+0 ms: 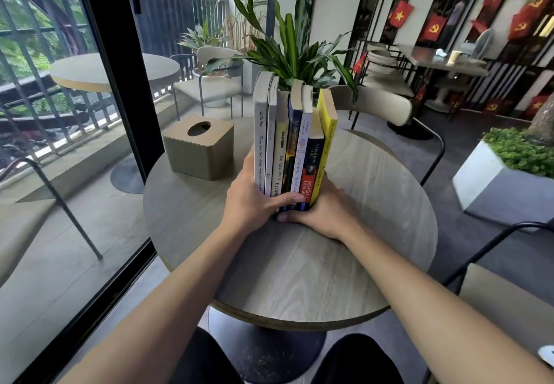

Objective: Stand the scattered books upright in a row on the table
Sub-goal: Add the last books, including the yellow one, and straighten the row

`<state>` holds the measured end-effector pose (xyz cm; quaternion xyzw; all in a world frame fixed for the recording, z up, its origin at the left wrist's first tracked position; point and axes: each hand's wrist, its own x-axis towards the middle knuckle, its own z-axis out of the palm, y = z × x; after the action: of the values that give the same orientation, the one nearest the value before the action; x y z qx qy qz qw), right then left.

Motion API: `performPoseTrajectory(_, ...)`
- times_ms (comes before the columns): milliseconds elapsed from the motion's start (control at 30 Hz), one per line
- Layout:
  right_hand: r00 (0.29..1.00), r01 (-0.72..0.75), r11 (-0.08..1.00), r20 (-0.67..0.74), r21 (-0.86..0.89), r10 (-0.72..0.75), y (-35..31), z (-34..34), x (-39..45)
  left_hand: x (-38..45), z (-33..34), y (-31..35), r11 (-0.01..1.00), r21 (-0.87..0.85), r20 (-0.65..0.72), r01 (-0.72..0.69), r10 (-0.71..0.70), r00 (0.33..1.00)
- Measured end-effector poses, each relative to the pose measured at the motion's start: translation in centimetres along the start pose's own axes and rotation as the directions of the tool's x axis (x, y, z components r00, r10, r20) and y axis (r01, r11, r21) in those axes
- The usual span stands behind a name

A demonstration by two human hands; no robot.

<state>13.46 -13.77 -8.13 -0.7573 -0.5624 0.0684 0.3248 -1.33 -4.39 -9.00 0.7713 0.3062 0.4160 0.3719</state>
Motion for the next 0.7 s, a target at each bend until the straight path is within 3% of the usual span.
performPoseTrajectory(233, 1.0, -0.002, 1.0, -0.002, -0.029, 0.002, 0.5, 0.3, 0.2, 0.3, -0.1, 0.3, 1.0, 0.022, 0.01, -0.005, 0.005, 1.0)
performPoseTrajectory(467, 0.984, 0.042, 0.999, 0.174, -0.007, -0.04, 1.6, -0.5, 0.2, 0.3, -0.5, 0.2, 1.0, 0.01, 0.045, 0.005, -0.005, 0.999)
performPoseTrajectory(700, 0.985, 0.028, 0.998, 0.173, -0.05, -0.019, 2.4, -0.1, 0.5, 0.7, -0.6, -0.3, 1.0, 0.013, 0.063, 0.002, -0.003, 0.998)
